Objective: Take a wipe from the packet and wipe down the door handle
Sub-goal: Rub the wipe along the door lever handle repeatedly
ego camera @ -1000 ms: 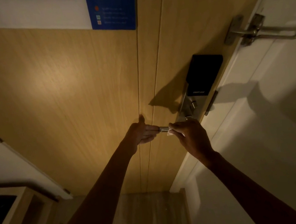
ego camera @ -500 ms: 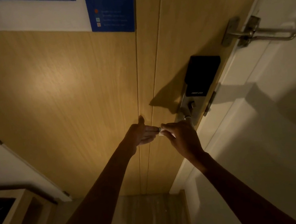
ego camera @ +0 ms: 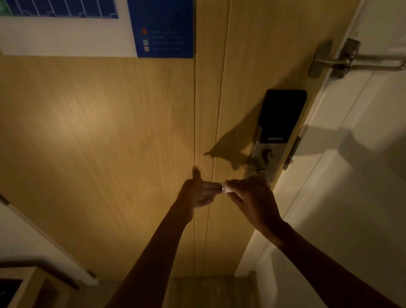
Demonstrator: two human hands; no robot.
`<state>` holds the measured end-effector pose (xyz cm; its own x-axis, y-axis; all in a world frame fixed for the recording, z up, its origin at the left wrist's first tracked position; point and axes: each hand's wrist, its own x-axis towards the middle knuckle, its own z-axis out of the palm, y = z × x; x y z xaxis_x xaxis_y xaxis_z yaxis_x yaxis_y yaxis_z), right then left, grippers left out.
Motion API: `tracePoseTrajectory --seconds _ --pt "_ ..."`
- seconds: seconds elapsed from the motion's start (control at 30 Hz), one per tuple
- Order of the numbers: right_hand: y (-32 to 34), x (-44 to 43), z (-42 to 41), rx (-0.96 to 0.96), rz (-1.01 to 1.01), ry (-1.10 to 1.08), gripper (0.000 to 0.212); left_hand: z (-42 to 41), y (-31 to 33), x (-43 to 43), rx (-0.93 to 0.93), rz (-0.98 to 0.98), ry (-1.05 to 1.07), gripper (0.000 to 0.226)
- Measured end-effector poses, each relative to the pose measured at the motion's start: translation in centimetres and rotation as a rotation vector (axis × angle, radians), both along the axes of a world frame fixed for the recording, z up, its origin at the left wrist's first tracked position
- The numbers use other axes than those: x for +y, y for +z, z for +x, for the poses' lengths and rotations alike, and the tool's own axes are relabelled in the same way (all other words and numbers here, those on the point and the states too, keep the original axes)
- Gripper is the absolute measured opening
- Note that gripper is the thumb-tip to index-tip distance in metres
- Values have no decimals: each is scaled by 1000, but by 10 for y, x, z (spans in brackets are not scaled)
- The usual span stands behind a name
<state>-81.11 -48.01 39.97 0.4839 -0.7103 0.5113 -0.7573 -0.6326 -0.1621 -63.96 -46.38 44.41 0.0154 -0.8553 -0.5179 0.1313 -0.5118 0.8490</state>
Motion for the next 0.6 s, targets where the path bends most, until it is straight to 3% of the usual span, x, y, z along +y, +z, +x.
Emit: tracePoseTrajectory --seconds 0.13,0.3,0.47,0.6 --pt "9 1 9 -48 54 43 27 3 5 1 -30 -5 -14 83" --pt "11 -5 -3 -236 152 -90 27 6 1 -2 -36 9 -64 89" --pt "15 -2 4 -159 203 21 30 10 -5 -2 -27 0 -69 87" --pt "23 -6 -7 -242 189 -47 22 12 -6 -5 -18 16 -82 87"
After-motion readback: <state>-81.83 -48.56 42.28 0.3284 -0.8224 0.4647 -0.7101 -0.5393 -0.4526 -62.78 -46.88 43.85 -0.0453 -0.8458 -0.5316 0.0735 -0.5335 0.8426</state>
